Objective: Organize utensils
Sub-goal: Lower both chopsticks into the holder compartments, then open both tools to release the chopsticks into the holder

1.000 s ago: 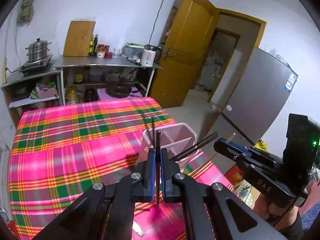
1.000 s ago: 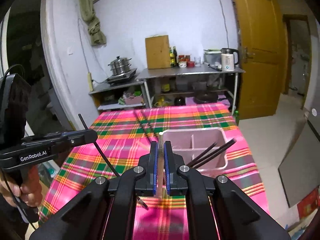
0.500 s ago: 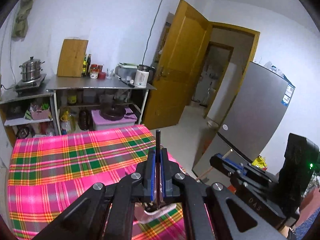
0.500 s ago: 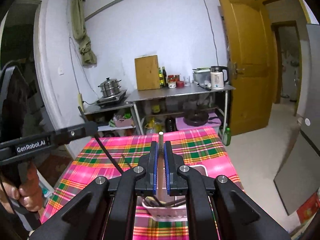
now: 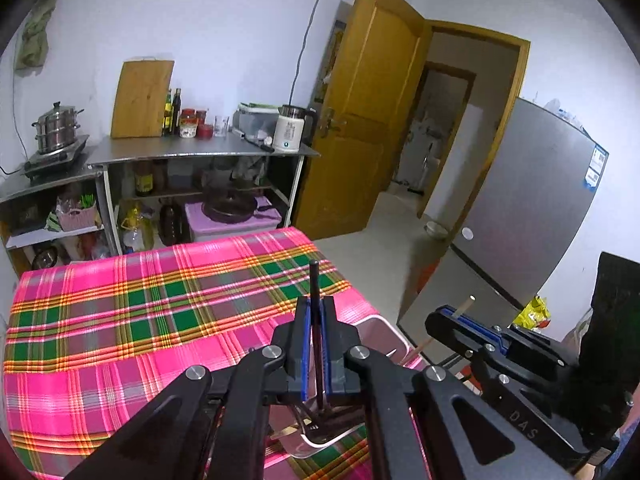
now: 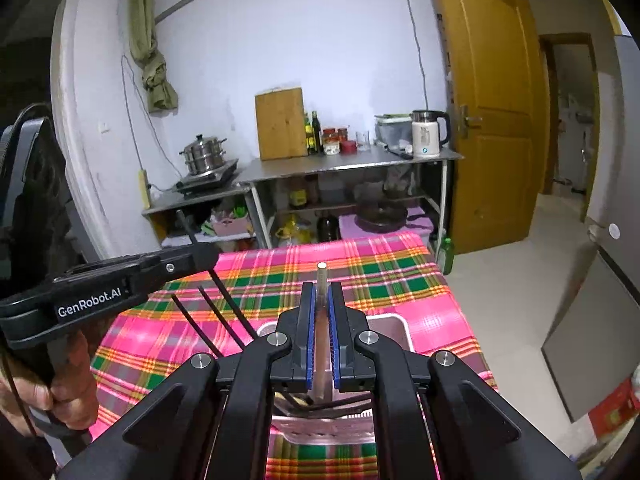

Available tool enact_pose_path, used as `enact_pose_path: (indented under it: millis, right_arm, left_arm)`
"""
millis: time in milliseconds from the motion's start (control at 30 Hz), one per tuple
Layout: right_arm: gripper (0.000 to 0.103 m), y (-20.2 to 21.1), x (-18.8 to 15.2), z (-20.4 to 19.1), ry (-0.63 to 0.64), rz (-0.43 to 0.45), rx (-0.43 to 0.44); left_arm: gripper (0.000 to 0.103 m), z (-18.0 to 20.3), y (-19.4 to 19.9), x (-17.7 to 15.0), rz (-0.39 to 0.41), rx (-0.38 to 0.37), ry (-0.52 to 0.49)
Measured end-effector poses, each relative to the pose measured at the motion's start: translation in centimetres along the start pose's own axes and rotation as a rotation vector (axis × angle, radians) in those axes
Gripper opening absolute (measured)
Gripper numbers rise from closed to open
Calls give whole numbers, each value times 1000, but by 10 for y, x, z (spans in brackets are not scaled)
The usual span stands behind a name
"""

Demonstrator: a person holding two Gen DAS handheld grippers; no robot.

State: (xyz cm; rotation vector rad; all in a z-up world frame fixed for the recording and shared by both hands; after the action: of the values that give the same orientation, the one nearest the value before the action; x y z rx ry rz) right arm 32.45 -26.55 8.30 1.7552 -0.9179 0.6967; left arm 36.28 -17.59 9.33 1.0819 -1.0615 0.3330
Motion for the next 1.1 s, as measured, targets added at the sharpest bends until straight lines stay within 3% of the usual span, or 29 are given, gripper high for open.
enact_pose_path:
  millis: [200,533,833,1100]
  right_arm:
    - [6,-16,-13,1,19,-46,-21]
    - [10,-24,-18,9,11,-82,-36]
    - [15,4,-15,4,6,-37,-17]
    - [16,34,-25,-6,0,-13,4]
  left_arm:
    - [5,2,-13,-13,-37,-1,-18]
    - [8,2,-7,-13,-32,2,-22]
    - [10,-4,33,-6,32,21,-20]
    - [10,-9,78,-26,73,46,2]
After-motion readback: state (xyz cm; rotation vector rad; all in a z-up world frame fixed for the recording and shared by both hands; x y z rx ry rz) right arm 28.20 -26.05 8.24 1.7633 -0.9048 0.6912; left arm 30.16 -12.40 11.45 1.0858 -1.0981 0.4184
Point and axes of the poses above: each gripper's, at about its wrist camera, not at the fingertips, and y roughly against the way its jaws point, z to its right, x to its top, the point moved 7 cm from there along -y, roughly the way its jaws point, and after that the axes turned 13 degrees about -y, right-handed, at the moved point
